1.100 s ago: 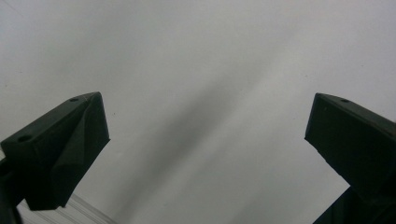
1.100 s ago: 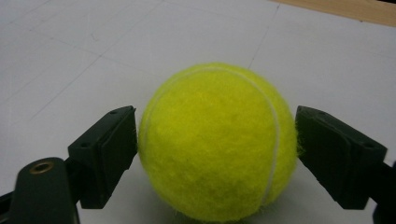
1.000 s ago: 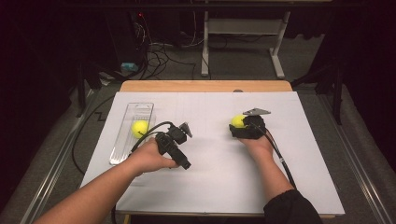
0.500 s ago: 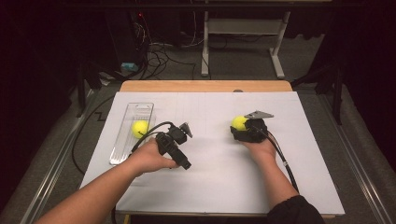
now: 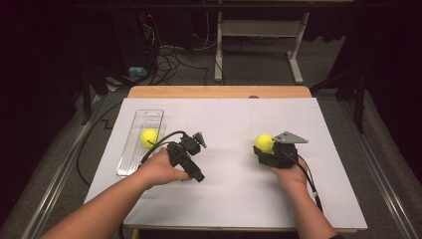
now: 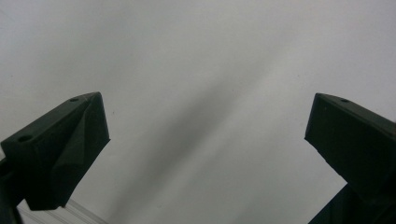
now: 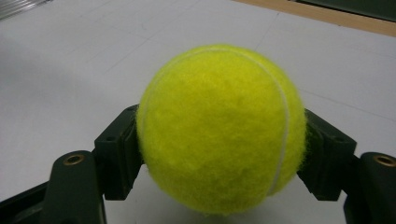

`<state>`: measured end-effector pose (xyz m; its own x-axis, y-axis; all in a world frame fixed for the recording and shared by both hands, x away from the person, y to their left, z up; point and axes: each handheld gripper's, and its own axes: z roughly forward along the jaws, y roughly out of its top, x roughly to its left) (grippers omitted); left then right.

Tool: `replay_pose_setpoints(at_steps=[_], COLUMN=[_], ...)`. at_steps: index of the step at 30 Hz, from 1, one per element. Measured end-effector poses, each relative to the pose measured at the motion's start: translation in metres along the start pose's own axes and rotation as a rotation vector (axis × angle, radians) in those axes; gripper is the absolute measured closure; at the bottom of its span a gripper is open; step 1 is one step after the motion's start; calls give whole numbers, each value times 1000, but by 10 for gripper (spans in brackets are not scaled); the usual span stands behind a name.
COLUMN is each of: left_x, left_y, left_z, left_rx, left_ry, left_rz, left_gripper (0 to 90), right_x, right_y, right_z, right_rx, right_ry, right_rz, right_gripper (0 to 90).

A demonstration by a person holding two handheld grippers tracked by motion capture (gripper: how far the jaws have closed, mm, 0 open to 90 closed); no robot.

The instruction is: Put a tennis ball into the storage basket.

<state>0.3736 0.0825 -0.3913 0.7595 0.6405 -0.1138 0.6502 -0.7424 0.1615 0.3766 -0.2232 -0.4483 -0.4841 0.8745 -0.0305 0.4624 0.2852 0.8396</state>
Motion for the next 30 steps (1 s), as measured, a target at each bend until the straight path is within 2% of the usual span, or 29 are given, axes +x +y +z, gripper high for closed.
replay_pose_setpoints(at_steps=[7, 11, 17, 20, 25, 30], left_x=[-2, -2, -3, -5, -7, -8], left_y=[1, 1, 1, 2, 2, 4], left_z=[0, 0, 0, 1, -1, -5], left_rx=[3, 6, 12, 19, 20, 18], left_ry=[2, 7, 12, 12, 15, 19], left_rz=[4, 2, 2, 0, 2, 3], left_gripper=[6, 7, 6, 7, 7, 7], right_x=[1, 0, -1, 0, 0, 11], right_y=[-15, -22, -39, -56, -59, -56], right_z=[-22, -31, -48, -58, -67, -69], right_rx=[-5, -15, -21, -15, -23, -50], right_ry=[-5, -4, -10, -9, -6, 15], right_rz=[-15, -8, -9, 1, -2, -27], right_gripper=[272, 272, 272, 272, 272, 272])
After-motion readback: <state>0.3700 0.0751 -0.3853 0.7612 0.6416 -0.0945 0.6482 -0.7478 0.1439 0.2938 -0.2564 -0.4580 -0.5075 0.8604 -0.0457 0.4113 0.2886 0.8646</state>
